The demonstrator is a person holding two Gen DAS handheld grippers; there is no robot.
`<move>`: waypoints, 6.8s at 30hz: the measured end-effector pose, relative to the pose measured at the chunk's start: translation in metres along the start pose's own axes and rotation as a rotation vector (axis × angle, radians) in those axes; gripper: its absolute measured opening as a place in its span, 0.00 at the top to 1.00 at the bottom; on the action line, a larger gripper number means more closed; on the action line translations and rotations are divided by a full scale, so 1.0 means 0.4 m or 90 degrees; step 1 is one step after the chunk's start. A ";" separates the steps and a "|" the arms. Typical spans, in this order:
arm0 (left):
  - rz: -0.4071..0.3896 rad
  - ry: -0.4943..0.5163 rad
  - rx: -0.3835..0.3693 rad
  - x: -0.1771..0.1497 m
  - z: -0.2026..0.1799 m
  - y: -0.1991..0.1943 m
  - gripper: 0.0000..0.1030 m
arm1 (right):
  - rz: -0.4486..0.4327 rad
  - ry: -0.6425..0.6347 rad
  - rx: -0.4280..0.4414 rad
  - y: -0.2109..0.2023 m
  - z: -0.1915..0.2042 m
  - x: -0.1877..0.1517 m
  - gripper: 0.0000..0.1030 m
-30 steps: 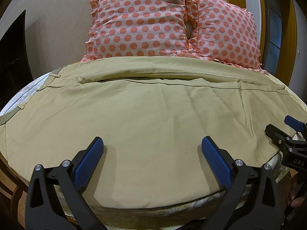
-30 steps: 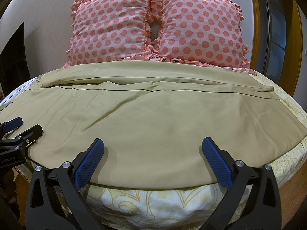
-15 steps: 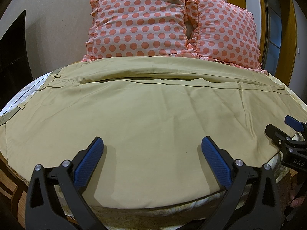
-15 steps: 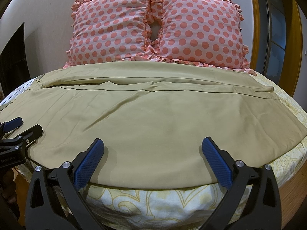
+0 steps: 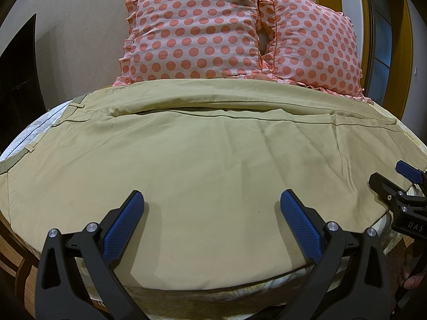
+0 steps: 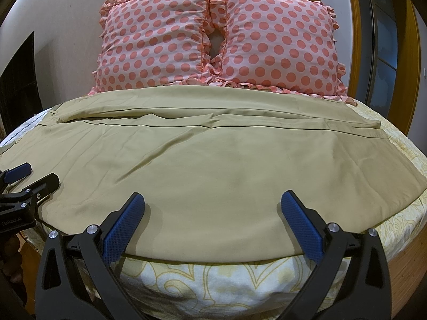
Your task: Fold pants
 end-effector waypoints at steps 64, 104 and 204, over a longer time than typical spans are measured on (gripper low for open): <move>-0.030 0.025 0.003 0.181 -0.032 0.060 0.02 | 0.240 0.348 -0.310 0.699 -0.858 0.288 0.75; 0.004 -0.233 -0.052 0.466 0.195 0.171 0.02 | -0.133 0.660 0.108 0.063 -0.727 -0.111 0.98; -0.153 -0.415 0.106 0.056 0.584 -0.232 0.11 | -0.113 -0.156 0.425 0.066 0.359 0.177 0.31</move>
Point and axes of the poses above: each gripper's, at about its wrist camera, not at the fingertips, and y roughly the way its jaws point, z to its left, x to its top, the point moved 4 cm from there along y, roughly the way its jaws point, and after that the axes turned 12 degrees about -y, right-handed, at the moved point
